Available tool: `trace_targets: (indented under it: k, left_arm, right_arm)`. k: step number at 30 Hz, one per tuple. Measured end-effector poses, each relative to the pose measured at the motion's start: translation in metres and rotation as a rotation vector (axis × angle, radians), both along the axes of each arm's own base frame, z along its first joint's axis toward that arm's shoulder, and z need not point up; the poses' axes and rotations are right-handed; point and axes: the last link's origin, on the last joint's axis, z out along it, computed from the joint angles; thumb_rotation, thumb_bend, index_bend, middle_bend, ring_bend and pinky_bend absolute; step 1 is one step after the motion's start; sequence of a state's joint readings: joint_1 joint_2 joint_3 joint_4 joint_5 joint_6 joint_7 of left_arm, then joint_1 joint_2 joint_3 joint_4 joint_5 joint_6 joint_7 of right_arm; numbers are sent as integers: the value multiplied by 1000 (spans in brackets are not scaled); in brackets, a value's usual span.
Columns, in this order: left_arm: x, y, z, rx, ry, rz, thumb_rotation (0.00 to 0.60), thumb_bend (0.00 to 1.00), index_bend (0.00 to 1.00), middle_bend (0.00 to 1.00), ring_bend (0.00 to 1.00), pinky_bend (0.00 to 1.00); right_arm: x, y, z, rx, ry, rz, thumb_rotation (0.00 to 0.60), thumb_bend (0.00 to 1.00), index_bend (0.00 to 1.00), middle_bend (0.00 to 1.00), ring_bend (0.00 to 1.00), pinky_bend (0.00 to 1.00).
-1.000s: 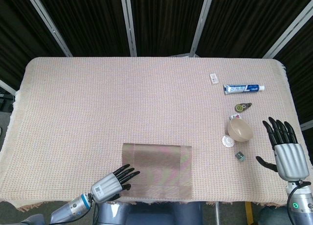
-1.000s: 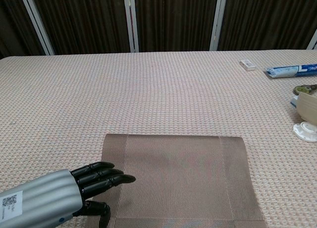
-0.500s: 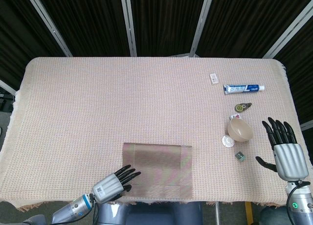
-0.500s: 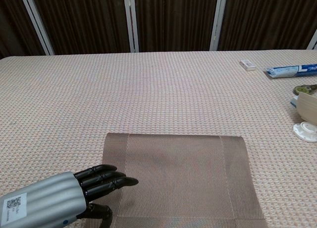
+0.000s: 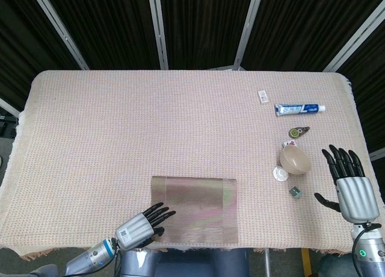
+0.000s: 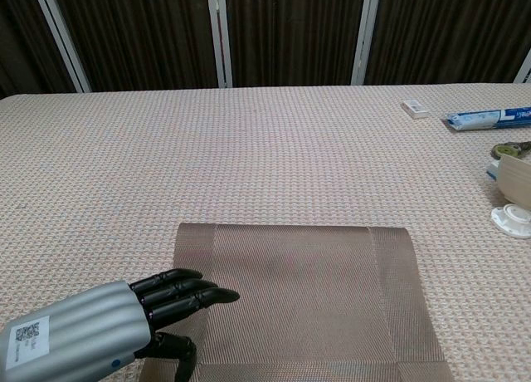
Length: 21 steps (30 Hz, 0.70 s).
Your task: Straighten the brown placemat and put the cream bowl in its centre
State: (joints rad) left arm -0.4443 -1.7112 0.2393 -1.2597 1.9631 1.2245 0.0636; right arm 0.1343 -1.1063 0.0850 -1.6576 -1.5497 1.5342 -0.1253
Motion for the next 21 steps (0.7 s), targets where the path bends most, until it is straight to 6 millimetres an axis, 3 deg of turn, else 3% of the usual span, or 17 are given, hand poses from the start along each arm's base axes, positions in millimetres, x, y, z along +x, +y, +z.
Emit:
trace_targets:
  k: [21]
  left_arm:
    - [22,9,13,-23,-75,73,600,387,484,0,0,0]
  right_arm:
    - [0,-1,0,1,1,-4,600,0,0,0,0,0]
